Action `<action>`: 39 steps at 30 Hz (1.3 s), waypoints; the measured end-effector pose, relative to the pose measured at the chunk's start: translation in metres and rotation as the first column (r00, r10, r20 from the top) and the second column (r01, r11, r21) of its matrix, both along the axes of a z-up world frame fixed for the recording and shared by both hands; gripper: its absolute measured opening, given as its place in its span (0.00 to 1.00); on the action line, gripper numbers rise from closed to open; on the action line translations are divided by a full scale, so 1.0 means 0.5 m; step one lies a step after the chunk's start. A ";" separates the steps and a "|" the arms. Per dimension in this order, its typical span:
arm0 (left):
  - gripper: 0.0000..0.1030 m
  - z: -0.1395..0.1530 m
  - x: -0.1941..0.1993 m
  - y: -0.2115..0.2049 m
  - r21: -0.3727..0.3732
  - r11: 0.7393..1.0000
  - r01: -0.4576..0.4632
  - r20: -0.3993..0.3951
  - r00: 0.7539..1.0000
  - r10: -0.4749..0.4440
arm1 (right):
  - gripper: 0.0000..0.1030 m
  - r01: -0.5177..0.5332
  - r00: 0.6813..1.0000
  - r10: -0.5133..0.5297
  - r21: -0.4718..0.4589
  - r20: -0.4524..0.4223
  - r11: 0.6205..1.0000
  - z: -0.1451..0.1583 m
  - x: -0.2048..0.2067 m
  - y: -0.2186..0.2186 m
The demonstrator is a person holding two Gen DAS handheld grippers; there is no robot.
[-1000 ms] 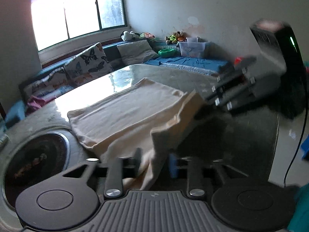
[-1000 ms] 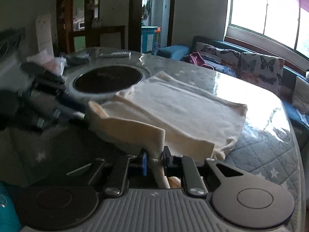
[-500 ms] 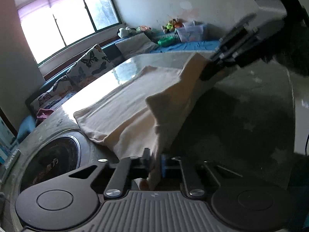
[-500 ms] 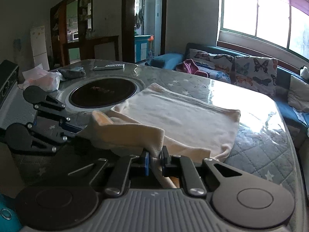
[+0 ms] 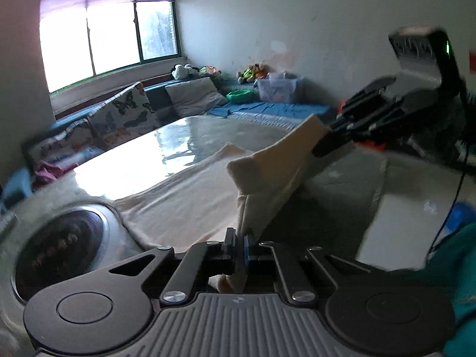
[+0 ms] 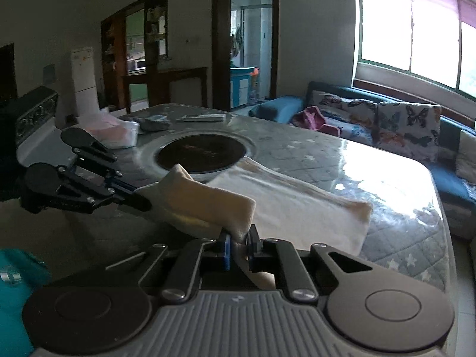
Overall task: Fold clothes
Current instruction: 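Lift the hem with both grippers and fold it over toward the collar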
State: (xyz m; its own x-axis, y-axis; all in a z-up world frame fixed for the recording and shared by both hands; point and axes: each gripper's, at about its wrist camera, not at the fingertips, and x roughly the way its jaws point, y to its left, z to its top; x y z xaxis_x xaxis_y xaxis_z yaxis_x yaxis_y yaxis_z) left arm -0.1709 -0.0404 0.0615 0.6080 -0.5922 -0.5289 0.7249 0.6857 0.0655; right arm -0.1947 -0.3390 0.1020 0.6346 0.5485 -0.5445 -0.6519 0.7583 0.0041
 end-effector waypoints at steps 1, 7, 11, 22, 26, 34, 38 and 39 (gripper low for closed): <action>0.05 0.005 -0.006 0.005 -0.015 1.000 0.000 -0.007 1.000 0.000 | 0.09 -0.009 1.000 0.009 -0.002 0.000 1.000 0.009 -0.010 0.000; 0.05 0.034 0.040 0.006 -0.040 0.999 -0.033 -0.008 0.999 0.032 | 0.09 -0.028 0.999 0.028 -0.027 0.024 0.999 0.040 0.008 0.007; 0.05 0.051 0.109 -0.008 -0.040 0.997 -0.058 0.015 0.998 0.059 | 0.09 -0.010 0.999 0.011 -0.045 0.036 0.999 0.047 0.086 0.013; 0.05 -0.009 0.365 -0.085 0.052 0.977 -0.207 0.019 0.978 0.206 | 0.09 0.112 0.994 -0.111 -0.145 0.012 0.983 -0.018 0.344 0.046; 0.05 -0.065 0.421 -0.106 0.105 0.958 -0.268 -0.023 0.962 0.272 | 0.10 0.174 0.983 -0.182 -0.169 -0.033 0.970 -0.095 0.400 0.060; 0.16 -0.095 0.448 -0.113 0.136 0.936 -0.326 -0.032 0.942 0.333 | 0.20 0.303 0.950 -0.310 -0.111 -0.044 0.946 -0.136 0.396 0.023; 0.22 -0.099 0.450 -0.111 0.141 0.929 -0.343 -0.030 0.936 0.350 | 0.20 0.287 0.956 -0.289 -0.039 -0.059 0.957 -0.121 0.330 0.007; 0.23 -0.099 0.451 -0.109 0.143 0.926 -0.350 -0.031 0.933 0.358 | 0.19 0.272 0.959 -0.274 -0.035 -0.069 0.962 -0.126 0.316 0.006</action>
State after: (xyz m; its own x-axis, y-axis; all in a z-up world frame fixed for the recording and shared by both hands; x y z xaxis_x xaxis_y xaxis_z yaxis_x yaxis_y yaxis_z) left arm 0.0548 -0.0947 0.0118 0.7326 -0.2661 -0.6265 0.4417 0.8862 0.1401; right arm -0.0367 -0.3360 0.0391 0.7166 0.3457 -0.6058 -0.4190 0.9077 0.0224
